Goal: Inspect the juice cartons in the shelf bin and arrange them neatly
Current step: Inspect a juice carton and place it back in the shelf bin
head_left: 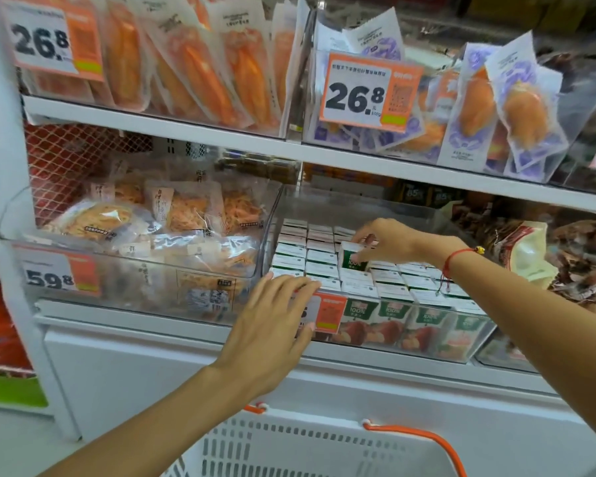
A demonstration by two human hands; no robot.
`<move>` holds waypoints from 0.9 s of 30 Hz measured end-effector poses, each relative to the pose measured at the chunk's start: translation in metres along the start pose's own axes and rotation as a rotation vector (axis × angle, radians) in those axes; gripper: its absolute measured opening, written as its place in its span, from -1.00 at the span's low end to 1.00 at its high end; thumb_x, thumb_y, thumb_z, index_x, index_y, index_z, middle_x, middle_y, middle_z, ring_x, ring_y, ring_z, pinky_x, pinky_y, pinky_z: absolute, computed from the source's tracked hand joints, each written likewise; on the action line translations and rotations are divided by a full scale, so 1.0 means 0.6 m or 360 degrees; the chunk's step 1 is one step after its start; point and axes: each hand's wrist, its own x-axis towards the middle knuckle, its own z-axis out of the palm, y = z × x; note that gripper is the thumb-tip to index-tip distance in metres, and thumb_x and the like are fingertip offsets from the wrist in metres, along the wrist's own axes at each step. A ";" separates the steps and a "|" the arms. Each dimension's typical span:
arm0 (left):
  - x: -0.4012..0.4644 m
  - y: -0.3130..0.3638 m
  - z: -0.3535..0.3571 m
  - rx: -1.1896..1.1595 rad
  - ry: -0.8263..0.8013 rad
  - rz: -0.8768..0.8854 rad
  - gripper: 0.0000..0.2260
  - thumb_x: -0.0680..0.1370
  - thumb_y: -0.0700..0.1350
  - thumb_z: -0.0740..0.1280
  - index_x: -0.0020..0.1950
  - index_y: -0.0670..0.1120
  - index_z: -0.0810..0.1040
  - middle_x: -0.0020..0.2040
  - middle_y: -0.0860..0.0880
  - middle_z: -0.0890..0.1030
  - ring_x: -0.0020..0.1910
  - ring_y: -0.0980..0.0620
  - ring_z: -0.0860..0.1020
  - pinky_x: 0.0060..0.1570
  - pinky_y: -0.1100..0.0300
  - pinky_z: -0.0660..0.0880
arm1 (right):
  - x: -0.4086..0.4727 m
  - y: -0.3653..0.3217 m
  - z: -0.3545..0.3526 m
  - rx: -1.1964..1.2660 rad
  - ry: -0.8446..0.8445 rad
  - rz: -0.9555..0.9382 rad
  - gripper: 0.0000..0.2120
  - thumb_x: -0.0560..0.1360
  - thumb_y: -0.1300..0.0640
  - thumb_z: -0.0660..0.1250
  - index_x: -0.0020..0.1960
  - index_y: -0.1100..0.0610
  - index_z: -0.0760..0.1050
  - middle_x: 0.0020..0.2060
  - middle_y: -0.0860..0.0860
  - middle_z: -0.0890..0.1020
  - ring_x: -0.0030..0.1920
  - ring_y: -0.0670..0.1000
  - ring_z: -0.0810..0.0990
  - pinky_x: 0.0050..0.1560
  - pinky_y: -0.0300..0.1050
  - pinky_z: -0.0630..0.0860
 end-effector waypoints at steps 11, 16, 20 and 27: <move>0.017 0.003 -0.024 -0.0051 -0.0109 -0.0060 -0.48 0.60 0.08 0.24 0.53 0.02 0.20 0.45 0.08 0.31 0.43 0.07 0.22 0.47 0.18 0.04 | -0.208 -0.059 0.028 0.0708 0.1205 -0.0195 -0.69 0.59 0.05 0.27 0.29 0.14 0.41 0.10 -0.02 0.55 0.06 -0.09 0.50 0.04 -0.32 0.42; 0.017 0.049 -0.080 -0.0414 -0.0192 -0.0268 -0.57 0.60 -0.01 0.30 0.46 0.00 0.36 0.42 0.09 0.37 0.40 0.10 0.30 0.38 0.15 0.23 | -0.296 -0.116 0.042 0.1479 0.0834 -0.0069 -0.70 0.48 -0.08 0.26 0.15 0.02 0.50 0.09 -0.06 0.58 0.02 -0.19 0.59 -0.14 -0.30 0.58; -0.012 0.117 -0.117 -0.1671 -0.0285 -0.0705 -0.83 0.62 -0.03 0.27 0.16 0.11 0.58 0.11 0.17 0.64 0.10 0.27 0.57 0.10 0.35 0.49 | -0.327 -0.146 0.075 0.1905 0.0666 0.0095 -0.62 0.33 -0.12 0.38 0.09 0.01 0.58 0.02 -0.03 0.67 0.01 0.00 0.65 -0.02 -0.13 0.63; -0.054 0.120 -0.112 -0.1993 -0.0563 -0.0834 -0.85 0.53 -0.04 0.39 0.09 0.13 0.60 0.01 0.14 0.70 -0.02 0.27 0.65 -0.10 0.38 0.56 | -0.336 -0.152 0.098 0.2278 0.0543 0.0239 -0.57 0.24 -0.08 0.47 0.07 0.05 0.60 -0.03 0.03 0.72 -0.03 -0.04 0.71 -0.14 -0.25 0.60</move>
